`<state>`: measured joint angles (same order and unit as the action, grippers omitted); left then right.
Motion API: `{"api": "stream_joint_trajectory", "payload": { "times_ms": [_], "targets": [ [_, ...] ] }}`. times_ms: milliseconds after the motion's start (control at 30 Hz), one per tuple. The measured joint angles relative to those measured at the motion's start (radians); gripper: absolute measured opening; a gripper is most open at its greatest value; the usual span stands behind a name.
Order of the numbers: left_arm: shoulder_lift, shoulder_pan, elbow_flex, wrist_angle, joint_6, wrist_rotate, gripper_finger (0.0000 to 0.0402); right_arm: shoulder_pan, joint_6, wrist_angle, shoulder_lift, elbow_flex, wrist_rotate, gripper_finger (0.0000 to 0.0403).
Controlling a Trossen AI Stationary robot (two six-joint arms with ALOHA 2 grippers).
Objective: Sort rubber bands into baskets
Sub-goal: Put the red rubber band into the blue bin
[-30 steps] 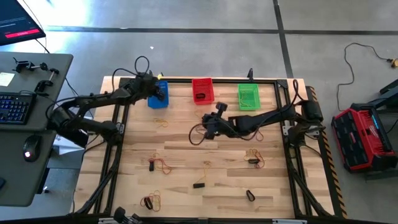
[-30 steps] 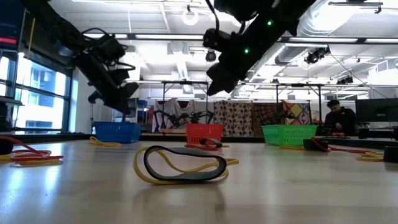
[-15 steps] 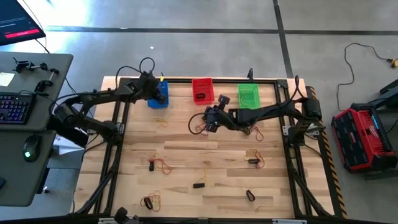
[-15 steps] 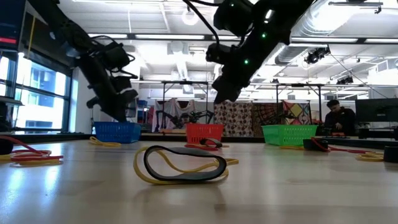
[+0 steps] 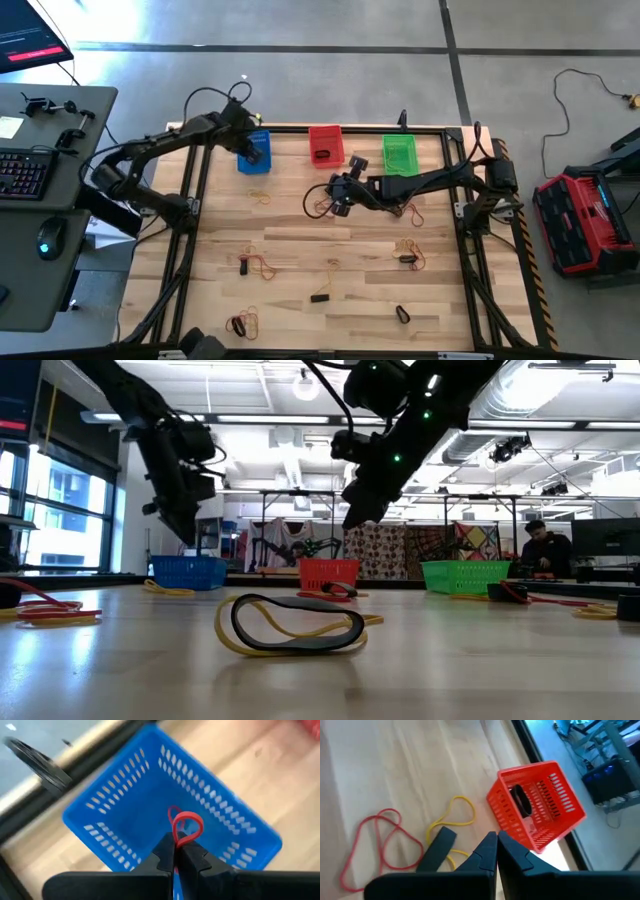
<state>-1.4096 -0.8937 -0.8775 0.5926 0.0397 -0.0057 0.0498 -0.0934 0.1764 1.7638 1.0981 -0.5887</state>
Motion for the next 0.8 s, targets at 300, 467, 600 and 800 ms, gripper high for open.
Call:
{"api": "stream_joint_trajectory", "payload": {
  "times_ms": [300,467,600,800],
  "targets": [
    [-0.168,-0.003,-0.06,0.015,0.099,0.019,0.0,-0.018,0.029,0.0,0.0,0.0,0.022,0.0],
    [-0.201,-0.002,-0.084,0.015,0.157,0.012,0.0,-0.034,0.052,0.0,0.0,0.0,0.022,0.0],
    [-0.23,-0.002,-0.089,0.015,0.157,-0.011,0.0,-0.04,0.052,0.0,0.0,0.0,0.022,0.0],
    [-0.273,-0.001,-0.09,0.011,0.173,-0.034,0.0,-0.04,0.068,0.0,0.0,0.0,0.022,0.0]
  ]
}}
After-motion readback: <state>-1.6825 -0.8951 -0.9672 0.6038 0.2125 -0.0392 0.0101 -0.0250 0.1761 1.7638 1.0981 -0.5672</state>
